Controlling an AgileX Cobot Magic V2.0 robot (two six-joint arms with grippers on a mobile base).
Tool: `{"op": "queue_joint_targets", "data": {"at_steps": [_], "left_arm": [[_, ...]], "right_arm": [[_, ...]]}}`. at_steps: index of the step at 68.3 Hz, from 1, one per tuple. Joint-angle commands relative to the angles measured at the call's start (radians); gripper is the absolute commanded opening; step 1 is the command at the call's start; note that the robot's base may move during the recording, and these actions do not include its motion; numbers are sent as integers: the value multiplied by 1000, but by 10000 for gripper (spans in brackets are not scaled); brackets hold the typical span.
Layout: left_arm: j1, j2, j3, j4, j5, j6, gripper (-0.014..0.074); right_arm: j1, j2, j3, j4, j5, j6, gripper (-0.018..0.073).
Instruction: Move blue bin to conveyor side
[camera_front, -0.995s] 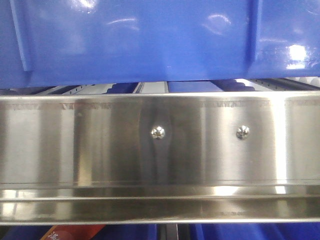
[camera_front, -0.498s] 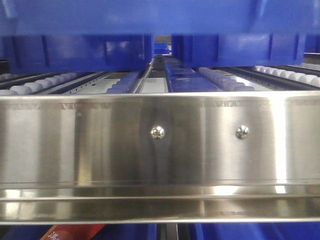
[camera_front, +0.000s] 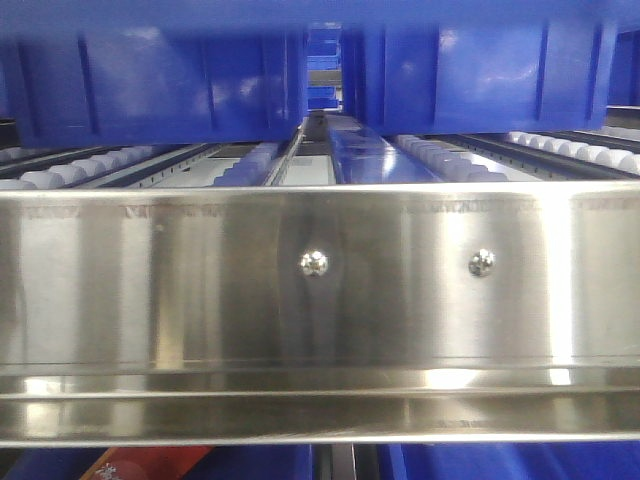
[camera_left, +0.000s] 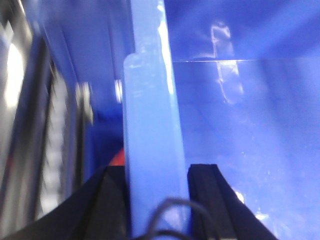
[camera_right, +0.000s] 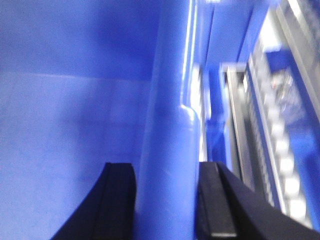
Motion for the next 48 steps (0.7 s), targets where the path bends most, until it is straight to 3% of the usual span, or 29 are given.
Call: {"op": "queue_joint_targets", "data": {"at_steps": [1, 48], "left_arm": [[0, -40, 46, 36, -70, 4, -9], [0, -42, 111, 36, -70, 4, -9]], "right_arm": [[-6, -42, 47, -57, -76, -17, -76], [-6, -46, 82, -57, -76, -17, -76]]}}
